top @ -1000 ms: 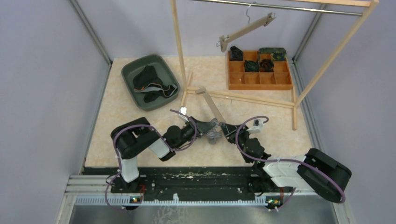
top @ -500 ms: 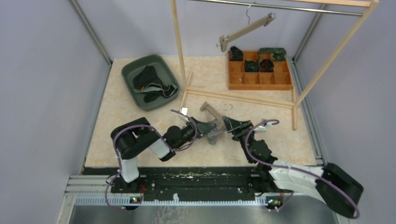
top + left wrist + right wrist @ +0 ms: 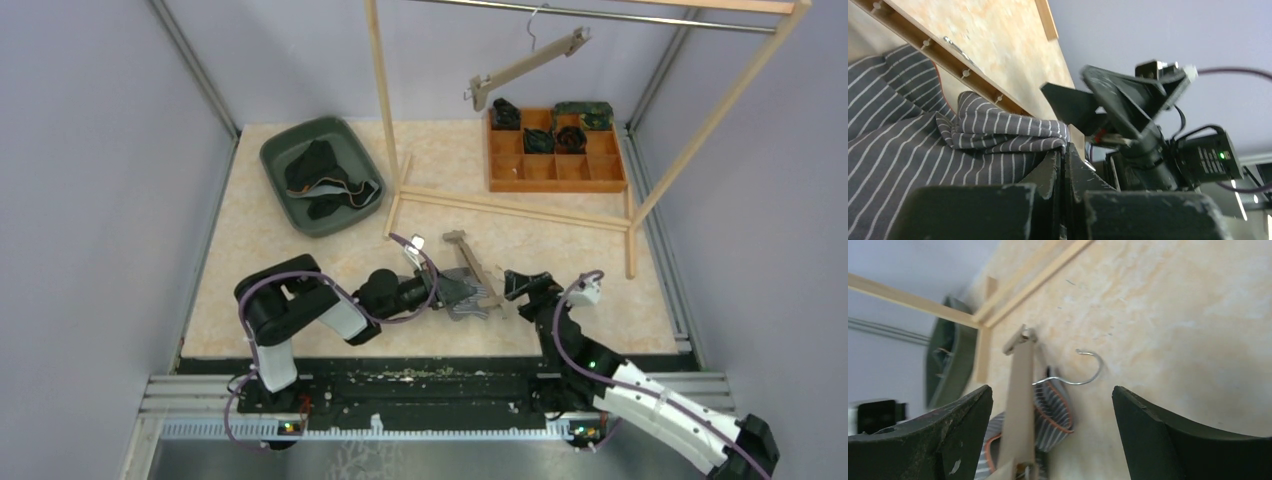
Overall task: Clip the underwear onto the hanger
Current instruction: Clamp the underwear onto the hanger.
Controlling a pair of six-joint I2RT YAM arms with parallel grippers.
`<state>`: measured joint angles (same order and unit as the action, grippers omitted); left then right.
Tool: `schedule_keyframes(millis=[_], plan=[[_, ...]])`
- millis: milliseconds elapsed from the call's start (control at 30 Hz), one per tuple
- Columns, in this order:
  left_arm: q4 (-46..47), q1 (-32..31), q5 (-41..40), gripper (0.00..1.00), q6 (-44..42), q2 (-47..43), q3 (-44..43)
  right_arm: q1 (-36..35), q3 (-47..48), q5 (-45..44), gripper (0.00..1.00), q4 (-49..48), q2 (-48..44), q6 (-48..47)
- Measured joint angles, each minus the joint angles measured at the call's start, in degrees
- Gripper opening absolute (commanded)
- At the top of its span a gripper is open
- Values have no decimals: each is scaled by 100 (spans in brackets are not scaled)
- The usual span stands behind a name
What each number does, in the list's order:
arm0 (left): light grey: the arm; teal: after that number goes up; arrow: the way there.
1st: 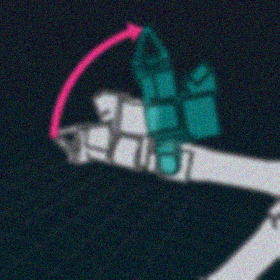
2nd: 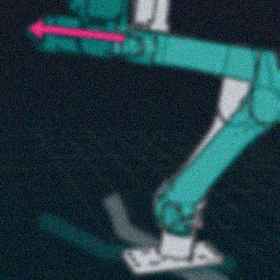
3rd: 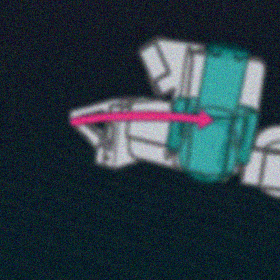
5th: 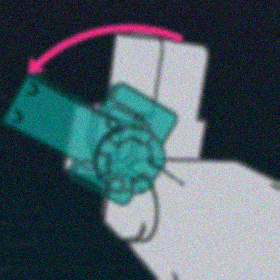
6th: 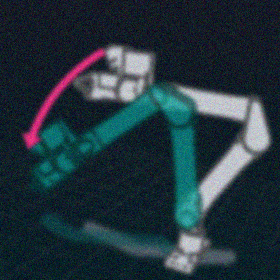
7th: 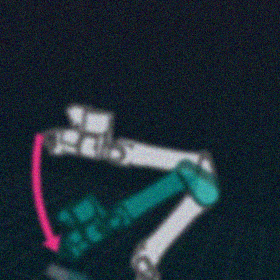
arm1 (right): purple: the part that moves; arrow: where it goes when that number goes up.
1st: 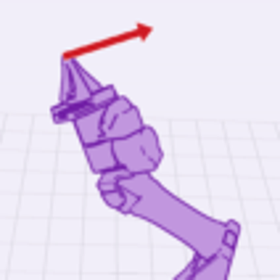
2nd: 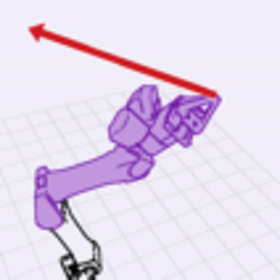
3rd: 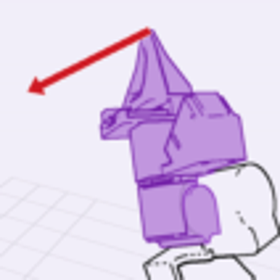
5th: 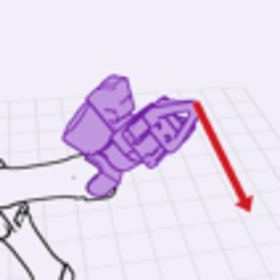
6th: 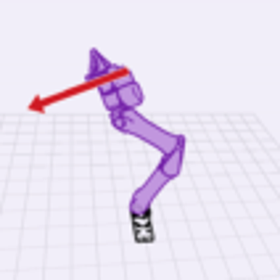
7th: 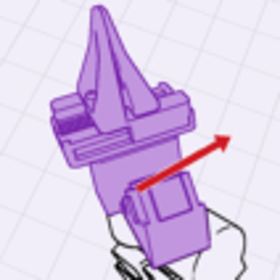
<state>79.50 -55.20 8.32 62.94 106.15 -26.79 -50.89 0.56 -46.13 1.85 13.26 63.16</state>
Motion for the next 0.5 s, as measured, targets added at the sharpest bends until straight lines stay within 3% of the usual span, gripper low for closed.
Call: schedule_keyframes(millis=[167,200,367,433,500], plan=[[-157,-304,345,5,0,-4,0,0,227,70,89,33,1528,-179],[-219,-369,404,11,-13,-26,0,0,306,118,89,-17,1888,-219],[-1088,-734,525,64,-391,-671,0,0,634,278,90,-212,2739,-391],[-1611,-885,391,76,-645,-1189,-2,0,634,289,90,-269,2693,-437],[-2184,-1010,155,82,-907,-1790,-4,0,634,286,90,-254,2562,-498]])
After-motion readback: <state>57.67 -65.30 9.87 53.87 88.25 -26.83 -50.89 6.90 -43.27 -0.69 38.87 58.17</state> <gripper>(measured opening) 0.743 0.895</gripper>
